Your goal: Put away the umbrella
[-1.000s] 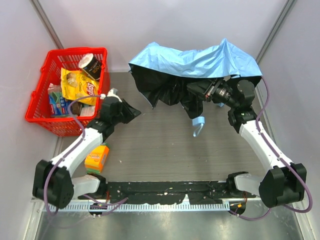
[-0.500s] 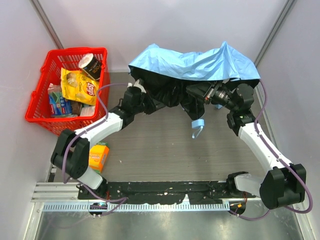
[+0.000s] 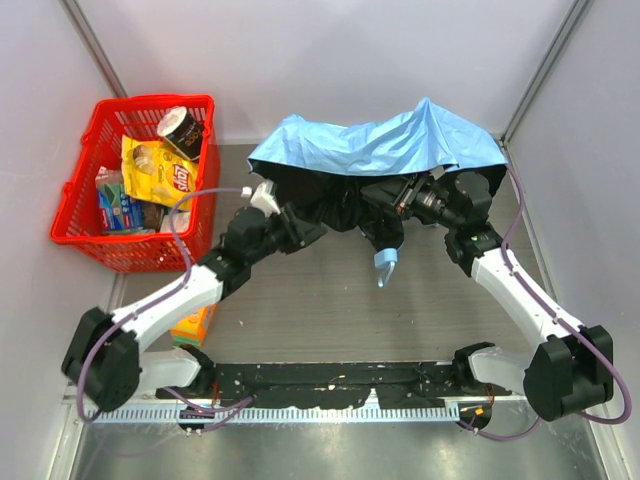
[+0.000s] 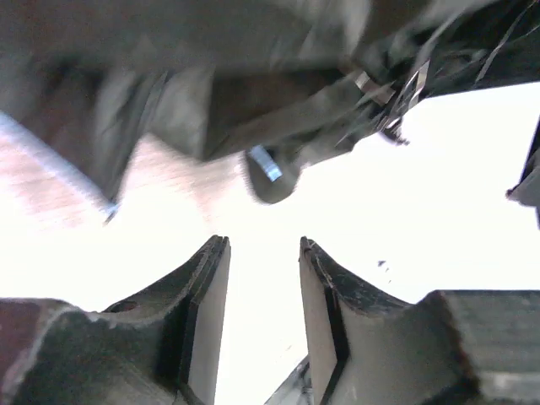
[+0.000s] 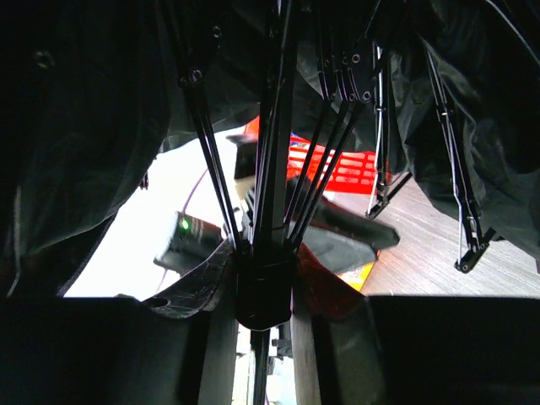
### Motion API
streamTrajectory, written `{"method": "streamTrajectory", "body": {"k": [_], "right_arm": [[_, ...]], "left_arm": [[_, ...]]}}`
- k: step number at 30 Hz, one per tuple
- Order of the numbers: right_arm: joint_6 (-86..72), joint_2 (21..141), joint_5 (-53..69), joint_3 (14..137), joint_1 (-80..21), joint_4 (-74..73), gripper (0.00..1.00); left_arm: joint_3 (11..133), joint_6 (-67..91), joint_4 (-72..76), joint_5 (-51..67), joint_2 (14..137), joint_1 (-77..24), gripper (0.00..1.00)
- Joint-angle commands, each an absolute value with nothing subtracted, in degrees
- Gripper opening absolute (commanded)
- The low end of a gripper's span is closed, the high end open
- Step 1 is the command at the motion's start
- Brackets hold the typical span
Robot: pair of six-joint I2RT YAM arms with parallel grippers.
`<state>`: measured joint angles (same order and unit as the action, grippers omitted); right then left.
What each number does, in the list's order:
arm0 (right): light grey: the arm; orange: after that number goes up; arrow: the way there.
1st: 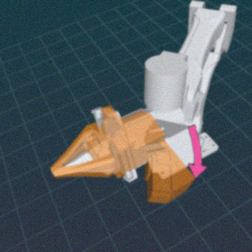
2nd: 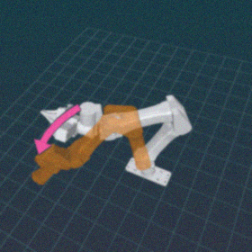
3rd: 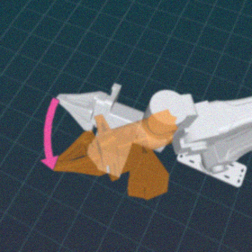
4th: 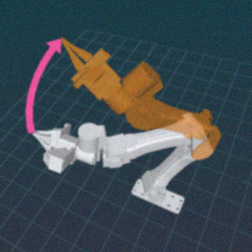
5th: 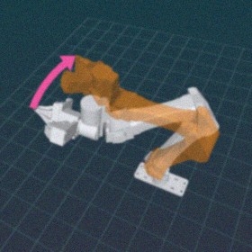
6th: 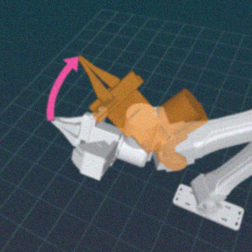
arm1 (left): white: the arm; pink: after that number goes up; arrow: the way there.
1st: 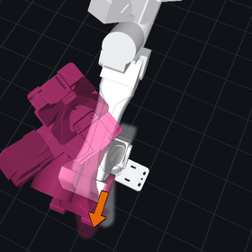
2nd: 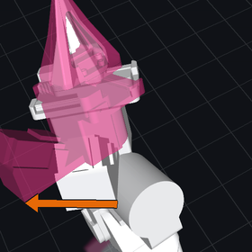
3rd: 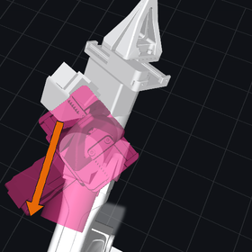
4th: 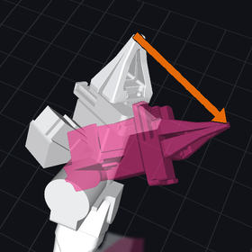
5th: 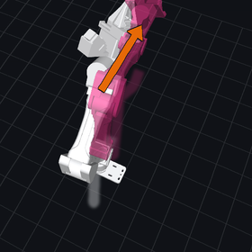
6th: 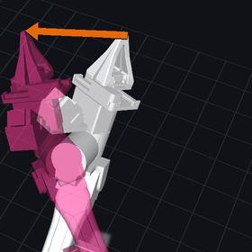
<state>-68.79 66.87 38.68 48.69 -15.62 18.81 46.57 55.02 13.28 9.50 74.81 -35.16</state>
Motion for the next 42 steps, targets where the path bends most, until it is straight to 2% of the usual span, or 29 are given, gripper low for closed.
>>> {"method": "streamTrajectory", "body": {"k": [1, 3, 7, 14, 19, 24, 27, 31, 34, 38, 42], "right_arm": [[-66.9, 65.7, 36.5, 54.1, -15.6, 23.6, 0.01], [-68.2, 66.4, 36.8, 54.3, -15.6, 25.3, 0.01], [-71.2, 66.4, 38.0, 54.1, -15.6, 28.6, 0.01], [-72.0, 64.1, 38.9, 53.5, -15.6, 27.6, 0.01], [-71.2, 63.7, 38.8, 51.9, -15.8, 27.5, 0.01], [-67.5, 64.7, 36.6, 48.2, -19.2, 28.8, 0.01], [-65.1, 66.7, 34.2, 44.6, -23.5, 30.4, 0.01], [-65.0, 68.2, 31.5, 41.0, -24.4, 33.4, 0.01], [-58.4, 68.7, 29.2, 38.8, -24.6, 34.4, 0.01], [-51.3, 70.1, 24.1, 33.7, -24.6, 44.9, 0.01], [-53.2, 76.9, 23.6, 31.0, -23.3, 58.5, 0.01]], "left_arm": [[38.3, 49.4, 7.4, 2.4, 65.5, -35.3, 0.43], [37.4, 48.4, 5.5, 1.0, 64.4, -35.2, 0.4], [42.0, 50.4, 0.2, -0.7, 69.9, -32.4, 0.23], [54.5, 52.6, 4.1, 4.0, 88.0, -29.2, 0.16], [60.1, 51.6, 12.0, 7.3, 89.5, -33.0, 0.16], [57.6, 49.4, 23.3, 7.9, 85.2, -37.0, 0.18], [56.8, 47.6, 24.3, 8.2, 84.4, -36.9, 0.19], [54.5, 47.4, 22.9, 9.2, 83.6, -36.9, 0.19], [49.7, 49.3, 20.7, 9.6, 83.1, -37.0, 0.2], [36.5, 49.8, 25.0, 8.4, 79.0, -37.4, 0.33], [27.3, 48.2, 21.7, 7.8, 70.8, -38.7, 0.45]]}}
